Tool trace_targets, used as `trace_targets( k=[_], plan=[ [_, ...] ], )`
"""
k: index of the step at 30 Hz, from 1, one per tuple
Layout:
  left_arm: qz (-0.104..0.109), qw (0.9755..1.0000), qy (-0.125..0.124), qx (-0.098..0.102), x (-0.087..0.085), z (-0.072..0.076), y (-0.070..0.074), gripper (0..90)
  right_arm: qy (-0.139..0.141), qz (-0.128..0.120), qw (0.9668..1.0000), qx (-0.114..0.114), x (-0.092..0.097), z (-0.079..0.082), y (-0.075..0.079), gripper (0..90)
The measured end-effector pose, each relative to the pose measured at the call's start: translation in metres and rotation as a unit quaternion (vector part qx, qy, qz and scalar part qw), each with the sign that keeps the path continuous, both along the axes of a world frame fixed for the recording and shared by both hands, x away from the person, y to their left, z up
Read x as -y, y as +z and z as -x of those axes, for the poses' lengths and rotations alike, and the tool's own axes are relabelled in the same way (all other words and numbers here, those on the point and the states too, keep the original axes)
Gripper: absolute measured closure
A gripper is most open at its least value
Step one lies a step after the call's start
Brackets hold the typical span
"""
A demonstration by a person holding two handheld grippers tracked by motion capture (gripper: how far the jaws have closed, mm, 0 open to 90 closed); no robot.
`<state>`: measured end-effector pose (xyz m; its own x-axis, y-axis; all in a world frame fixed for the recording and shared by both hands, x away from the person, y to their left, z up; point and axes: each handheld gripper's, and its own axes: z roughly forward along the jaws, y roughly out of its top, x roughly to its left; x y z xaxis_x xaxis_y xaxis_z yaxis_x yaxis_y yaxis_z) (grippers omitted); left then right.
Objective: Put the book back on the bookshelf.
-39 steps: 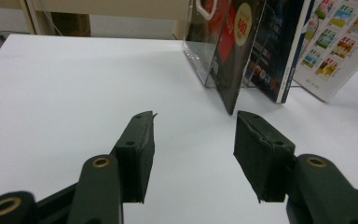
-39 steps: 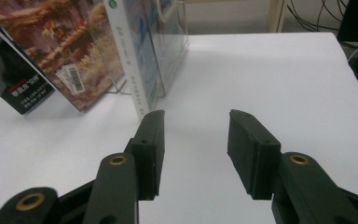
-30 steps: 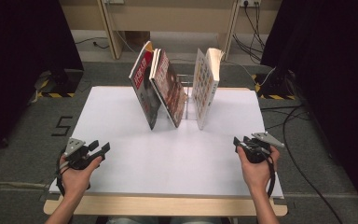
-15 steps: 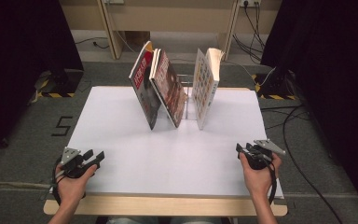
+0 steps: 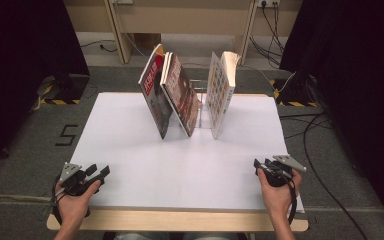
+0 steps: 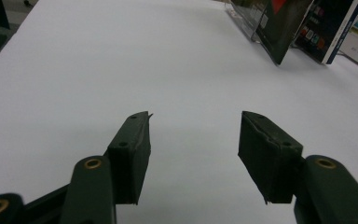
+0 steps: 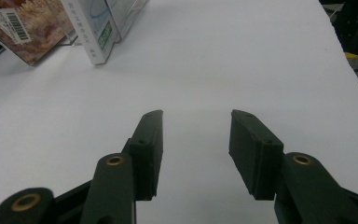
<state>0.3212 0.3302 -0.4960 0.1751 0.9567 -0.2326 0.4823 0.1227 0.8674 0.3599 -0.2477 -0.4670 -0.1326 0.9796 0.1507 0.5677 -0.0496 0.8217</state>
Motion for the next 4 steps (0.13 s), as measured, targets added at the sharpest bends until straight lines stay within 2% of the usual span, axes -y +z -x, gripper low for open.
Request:
trace_targets(
  k=[4],
  plan=[
    [-0.002,1.0,0.002,0.0,-0.0003,-0.0001,-0.0006,40.2,0.0,-0.001,1.0,-0.003,-0.001,0.0005,-0.003,55.0]
  ],
)
